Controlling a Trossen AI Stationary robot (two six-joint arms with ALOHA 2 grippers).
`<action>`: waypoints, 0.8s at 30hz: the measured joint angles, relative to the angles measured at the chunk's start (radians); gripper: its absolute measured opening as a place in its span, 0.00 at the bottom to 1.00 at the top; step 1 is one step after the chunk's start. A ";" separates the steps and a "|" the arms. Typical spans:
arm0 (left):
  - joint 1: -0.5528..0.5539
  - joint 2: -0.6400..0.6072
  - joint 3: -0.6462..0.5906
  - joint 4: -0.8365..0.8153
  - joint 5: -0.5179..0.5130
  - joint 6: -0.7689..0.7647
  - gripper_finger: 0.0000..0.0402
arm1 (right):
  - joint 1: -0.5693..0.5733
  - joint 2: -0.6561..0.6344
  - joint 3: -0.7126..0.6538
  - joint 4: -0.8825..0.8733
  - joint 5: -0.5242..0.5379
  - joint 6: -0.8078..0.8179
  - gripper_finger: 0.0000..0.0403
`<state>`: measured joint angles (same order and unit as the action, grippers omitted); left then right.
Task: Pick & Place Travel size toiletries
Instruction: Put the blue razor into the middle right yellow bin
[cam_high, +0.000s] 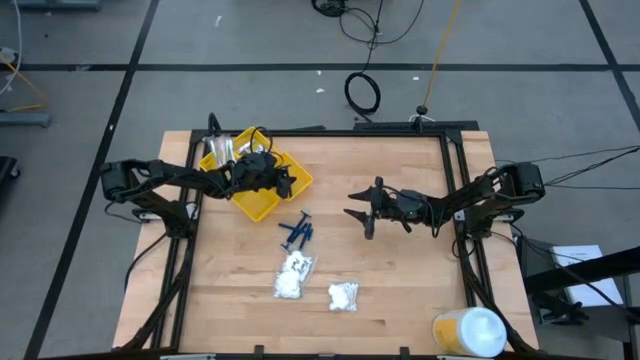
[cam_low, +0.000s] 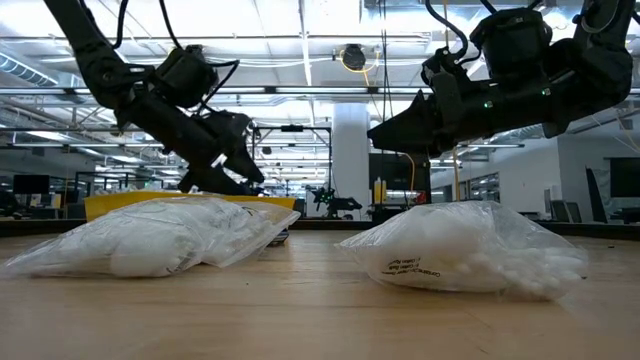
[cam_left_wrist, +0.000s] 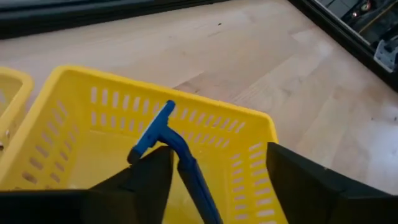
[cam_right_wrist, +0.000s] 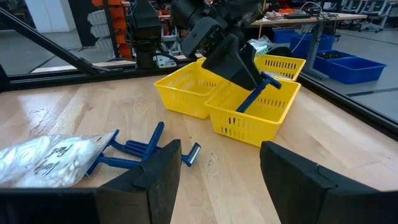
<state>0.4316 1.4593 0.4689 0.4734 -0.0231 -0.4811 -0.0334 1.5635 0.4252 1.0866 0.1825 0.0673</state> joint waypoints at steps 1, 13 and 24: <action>0.000 -0.002 0.004 -0.001 0.000 0.012 0.66 | 0.000 0.000 0.000 0.000 0.000 0.000 0.52; -0.003 -0.075 0.014 -0.066 -0.076 0.099 0.76 | 0.000 0.000 0.000 -0.008 -0.001 0.000 0.52; -0.042 -0.074 0.014 0.058 -0.071 0.113 0.76 | 0.071 0.025 0.237 -0.345 -0.052 0.045 0.52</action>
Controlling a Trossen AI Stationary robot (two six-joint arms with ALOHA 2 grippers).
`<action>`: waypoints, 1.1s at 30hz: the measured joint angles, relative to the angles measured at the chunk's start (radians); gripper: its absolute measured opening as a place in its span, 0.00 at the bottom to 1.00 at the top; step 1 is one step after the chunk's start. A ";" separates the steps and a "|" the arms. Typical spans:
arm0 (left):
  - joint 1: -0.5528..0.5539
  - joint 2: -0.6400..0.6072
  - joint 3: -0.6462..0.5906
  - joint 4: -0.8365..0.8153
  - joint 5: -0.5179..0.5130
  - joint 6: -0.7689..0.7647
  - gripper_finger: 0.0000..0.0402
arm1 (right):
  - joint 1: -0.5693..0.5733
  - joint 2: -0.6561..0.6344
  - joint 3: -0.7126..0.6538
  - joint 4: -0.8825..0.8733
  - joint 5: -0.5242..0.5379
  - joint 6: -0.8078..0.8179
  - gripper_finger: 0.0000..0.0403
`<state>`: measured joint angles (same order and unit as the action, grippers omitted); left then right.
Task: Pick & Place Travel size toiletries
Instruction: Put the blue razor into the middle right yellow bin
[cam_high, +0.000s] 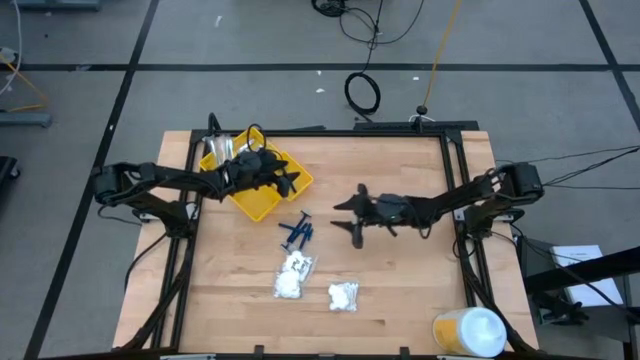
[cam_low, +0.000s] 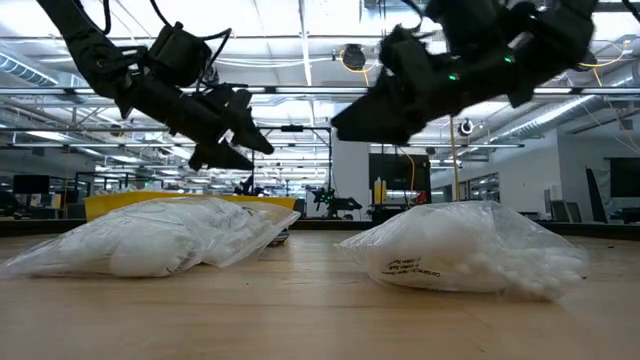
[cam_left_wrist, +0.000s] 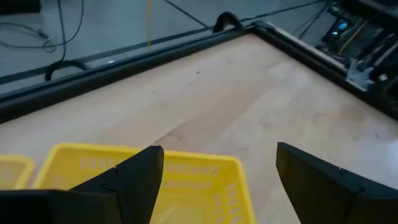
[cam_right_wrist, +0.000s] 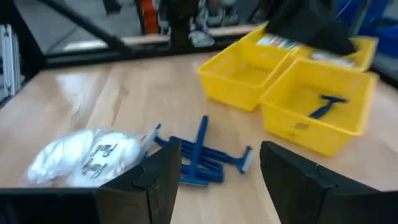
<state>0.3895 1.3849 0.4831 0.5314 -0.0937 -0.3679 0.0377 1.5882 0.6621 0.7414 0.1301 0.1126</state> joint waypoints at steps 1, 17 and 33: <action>-0.005 0.000 0.000 0.009 0.000 0.000 0.76 | 0.007 0.020 0.036 -0.037 0.001 0.004 0.52; -0.039 0.000 0.000 0.104 0.025 0.007 0.71 | 0.023 0.459 0.399 -0.138 -0.057 -0.001 0.52; -0.039 0.000 0.000 0.102 0.024 0.006 0.70 | 0.023 0.561 0.496 -0.255 -0.057 0.000 0.40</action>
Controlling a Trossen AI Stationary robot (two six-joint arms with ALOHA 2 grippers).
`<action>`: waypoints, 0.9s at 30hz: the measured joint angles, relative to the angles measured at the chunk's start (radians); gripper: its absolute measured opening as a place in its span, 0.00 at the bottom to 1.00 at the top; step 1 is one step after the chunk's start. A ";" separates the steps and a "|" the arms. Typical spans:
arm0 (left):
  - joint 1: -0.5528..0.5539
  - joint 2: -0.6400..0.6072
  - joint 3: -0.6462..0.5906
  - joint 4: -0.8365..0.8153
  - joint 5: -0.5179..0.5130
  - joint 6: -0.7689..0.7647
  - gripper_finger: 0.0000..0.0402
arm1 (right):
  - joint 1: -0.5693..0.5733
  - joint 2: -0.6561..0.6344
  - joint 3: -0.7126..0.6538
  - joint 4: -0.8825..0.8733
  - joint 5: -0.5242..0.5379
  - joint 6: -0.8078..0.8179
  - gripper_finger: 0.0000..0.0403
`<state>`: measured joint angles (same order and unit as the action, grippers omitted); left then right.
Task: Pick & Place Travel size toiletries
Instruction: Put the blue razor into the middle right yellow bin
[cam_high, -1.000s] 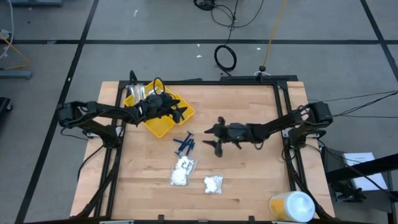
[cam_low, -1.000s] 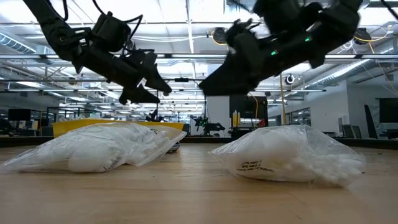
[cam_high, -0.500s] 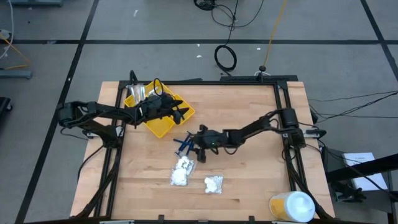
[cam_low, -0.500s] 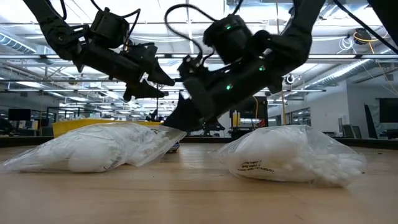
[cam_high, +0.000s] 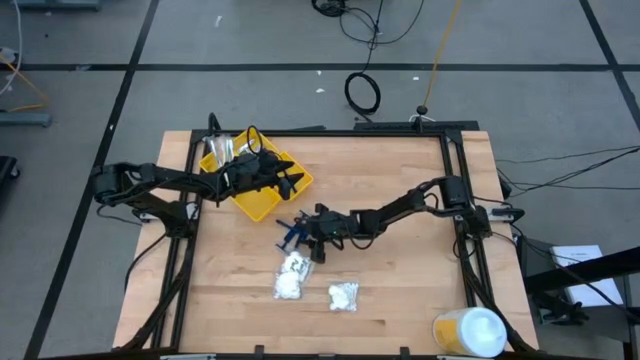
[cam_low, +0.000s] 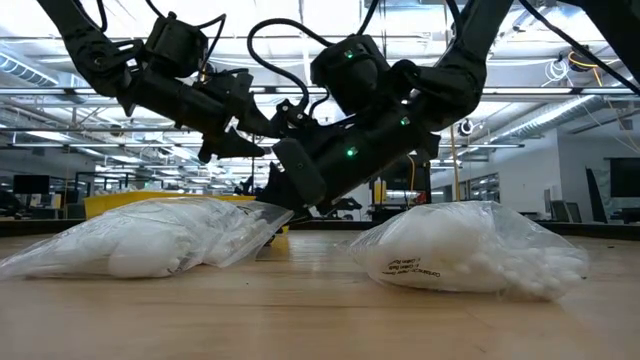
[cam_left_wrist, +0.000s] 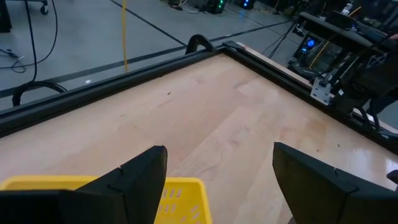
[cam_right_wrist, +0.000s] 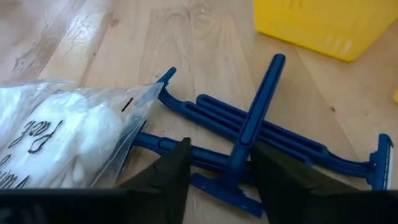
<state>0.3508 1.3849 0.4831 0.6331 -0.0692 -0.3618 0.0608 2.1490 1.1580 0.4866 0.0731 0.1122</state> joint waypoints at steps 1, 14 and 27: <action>0.000 0.000 0.000 0.000 0.000 0.000 0.70 | 0.000 0.000 0.000 -0.002 0.000 -0.001 0.37; 0.000 0.000 0.000 -0.005 0.000 -0.002 0.70 | -0.001 0.000 -0.002 -0.023 -0.021 -0.043 0.03; -0.002 0.000 0.000 -0.020 -0.001 -0.002 0.70 | 0.020 -0.152 -0.007 -0.177 -0.017 -0.123 0.01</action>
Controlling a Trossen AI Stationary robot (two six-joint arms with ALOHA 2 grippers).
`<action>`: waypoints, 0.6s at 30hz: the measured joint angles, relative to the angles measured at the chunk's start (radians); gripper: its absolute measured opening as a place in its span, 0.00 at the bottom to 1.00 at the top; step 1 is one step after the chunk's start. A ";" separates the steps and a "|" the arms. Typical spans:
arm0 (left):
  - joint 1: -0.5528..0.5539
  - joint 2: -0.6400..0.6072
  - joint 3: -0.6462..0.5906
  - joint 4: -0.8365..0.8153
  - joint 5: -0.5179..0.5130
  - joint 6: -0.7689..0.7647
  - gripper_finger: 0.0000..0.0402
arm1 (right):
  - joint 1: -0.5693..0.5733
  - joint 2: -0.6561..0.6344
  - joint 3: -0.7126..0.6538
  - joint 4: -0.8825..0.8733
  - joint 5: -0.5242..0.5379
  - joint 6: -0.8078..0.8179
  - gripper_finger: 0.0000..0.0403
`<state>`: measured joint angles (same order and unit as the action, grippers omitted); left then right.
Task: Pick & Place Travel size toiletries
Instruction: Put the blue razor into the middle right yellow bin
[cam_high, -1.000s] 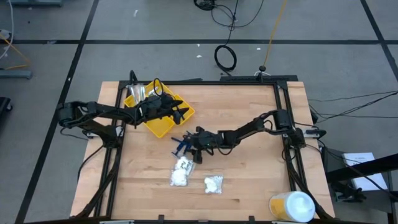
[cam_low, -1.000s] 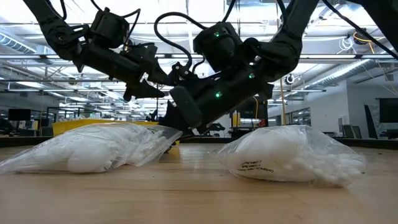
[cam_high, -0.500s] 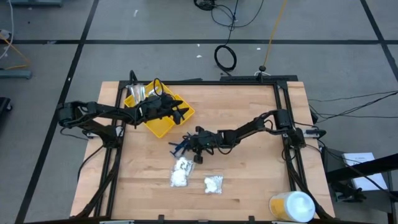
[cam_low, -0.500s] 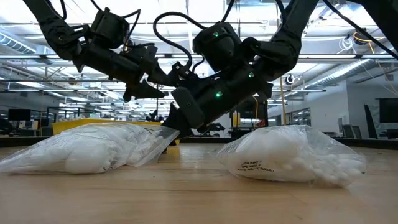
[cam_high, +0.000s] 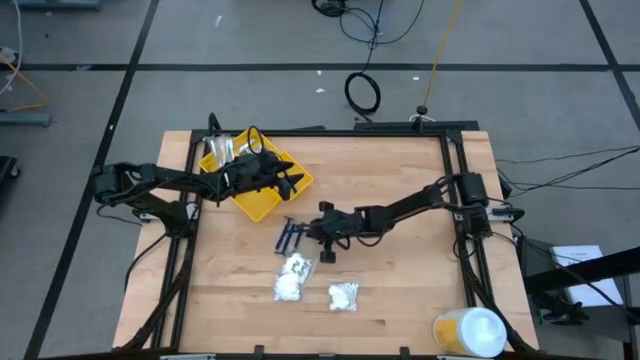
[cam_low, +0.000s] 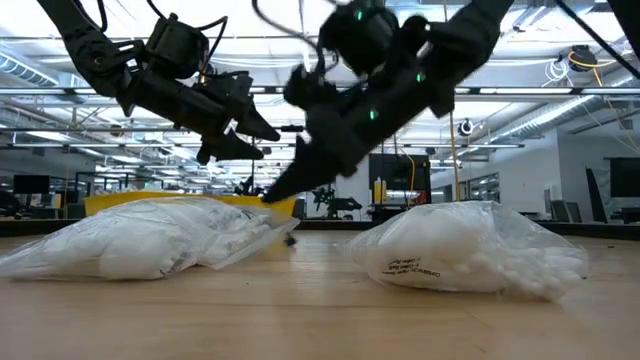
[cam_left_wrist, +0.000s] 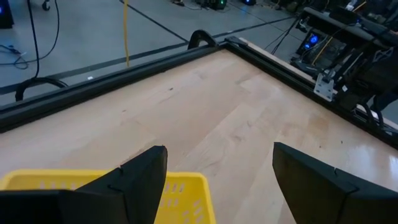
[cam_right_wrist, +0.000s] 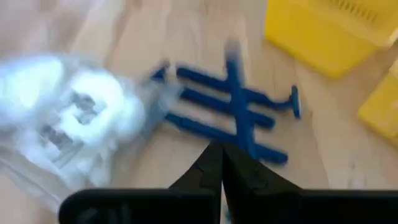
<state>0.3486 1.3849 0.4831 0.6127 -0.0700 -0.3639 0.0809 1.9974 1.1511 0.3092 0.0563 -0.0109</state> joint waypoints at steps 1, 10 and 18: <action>-0.001 0.000 0.000 -0.003 0.000 -0.002 0.70 | 0.003 -0.011 0.001 -0.002 0.009 -0.003 0.01; -0.001 0.000 0.000 -0.010 0.000 0.000 0.70 | 0.012 -0.057 -0.049 0.023 0.037 -0.046 0.00; -0.002 0.000 0.000 -0.010 0.000 -0.005 0.70 | -0.028 -0.047 -0.081 0.041 0.074 -0.055 0.14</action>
<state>0.3470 1.3849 0.4831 0.6029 -0.0698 -0.3685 0.0533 1.9504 1.0704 0.3504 0.1307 -0.0663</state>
